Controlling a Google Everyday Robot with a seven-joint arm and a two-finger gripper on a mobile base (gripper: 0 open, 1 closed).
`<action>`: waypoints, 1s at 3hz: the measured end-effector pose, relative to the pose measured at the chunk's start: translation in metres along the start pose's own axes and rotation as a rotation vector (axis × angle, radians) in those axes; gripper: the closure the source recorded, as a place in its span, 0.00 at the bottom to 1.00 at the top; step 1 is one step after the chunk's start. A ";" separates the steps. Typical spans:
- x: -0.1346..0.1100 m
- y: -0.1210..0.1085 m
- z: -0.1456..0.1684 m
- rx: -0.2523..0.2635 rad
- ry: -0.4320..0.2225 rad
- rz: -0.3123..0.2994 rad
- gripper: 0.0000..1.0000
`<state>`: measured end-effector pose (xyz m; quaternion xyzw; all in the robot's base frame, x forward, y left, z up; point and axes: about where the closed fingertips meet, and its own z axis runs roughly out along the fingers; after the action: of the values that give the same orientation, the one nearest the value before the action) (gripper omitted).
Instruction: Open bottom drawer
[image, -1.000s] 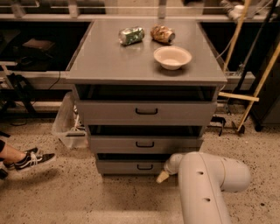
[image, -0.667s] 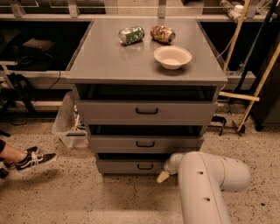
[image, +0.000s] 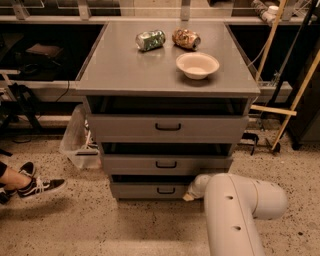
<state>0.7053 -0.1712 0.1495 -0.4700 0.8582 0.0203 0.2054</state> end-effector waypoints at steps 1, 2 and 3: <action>0.000 0.000 0.000 0.000 0.000 0.000 0.65; -0.003 -0.002 -0.008 0.000 0.000 0.000 0.88; -0.005 -0.003 -0.014 0.000 0.000 0.000 1.00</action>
Offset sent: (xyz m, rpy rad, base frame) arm -0.0323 -0.0030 -0.0101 -0.0151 0.0045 -0.0040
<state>0.7058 -0.1721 0.1652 -0.4701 0.8581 0.0202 0.2054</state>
